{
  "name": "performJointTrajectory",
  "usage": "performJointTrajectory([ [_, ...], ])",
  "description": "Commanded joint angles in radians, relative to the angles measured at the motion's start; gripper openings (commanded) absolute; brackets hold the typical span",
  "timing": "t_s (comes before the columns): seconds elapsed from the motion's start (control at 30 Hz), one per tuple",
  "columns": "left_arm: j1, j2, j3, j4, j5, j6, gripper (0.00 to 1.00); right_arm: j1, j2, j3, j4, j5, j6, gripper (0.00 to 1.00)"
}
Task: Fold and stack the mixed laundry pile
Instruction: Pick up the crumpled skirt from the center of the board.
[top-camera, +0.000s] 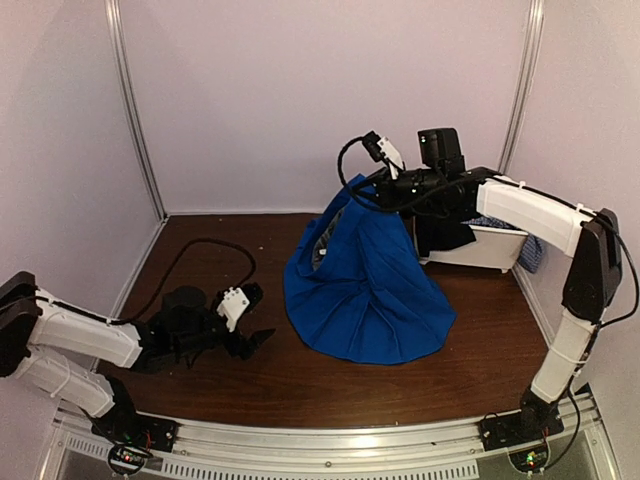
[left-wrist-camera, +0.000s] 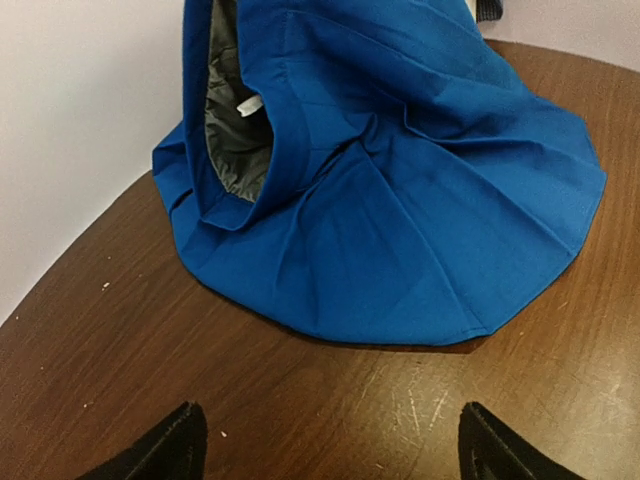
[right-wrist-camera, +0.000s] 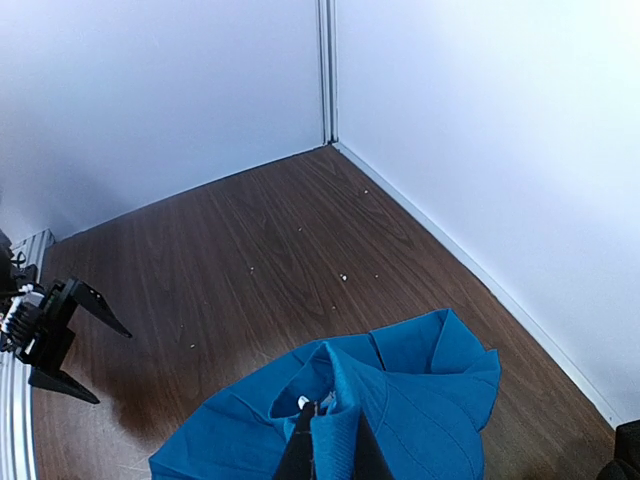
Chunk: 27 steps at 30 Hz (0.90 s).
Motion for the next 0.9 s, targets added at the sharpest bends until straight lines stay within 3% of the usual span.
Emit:
performJointTrajectory([
  [0.0,0.004,0.186,0.088,0.273,-0.015,0.173,0.88,0.003,-0.037,0.014,0.017,-0.044,-0.017,0.0],
  [0.2,0.027,0.313,0.154,0.414,0.038,0.251,0.88,0.004,-0.103,0.029,-0.037,-0.206,-0.047,0.0],
  [0.37,0.028,0.284,0.13,0.413,0.061,0.295,0.88,0.012,-0.157,0.096,-0.145,-0.329,-0.071,0.0],
  [0.53,0.015,0.21,0.086,0.351,0.15,0.338,0.91,0.019,-0.247,0.042,-0.156,-0.358,-0.072,0.0],
  [0.67,-0.057,0.19,0.071,0.306,0.104,0.407,0.91,0.019,-0.276,0.012,-0.156,-0.344,-0.068,0.0],
  [0.87,-0.153,0.241,0.062,0.419,-0.012,0.481,0.86,0.02,-0.272,0.005,-0.144,-0.378,-0.044,0.0],
])
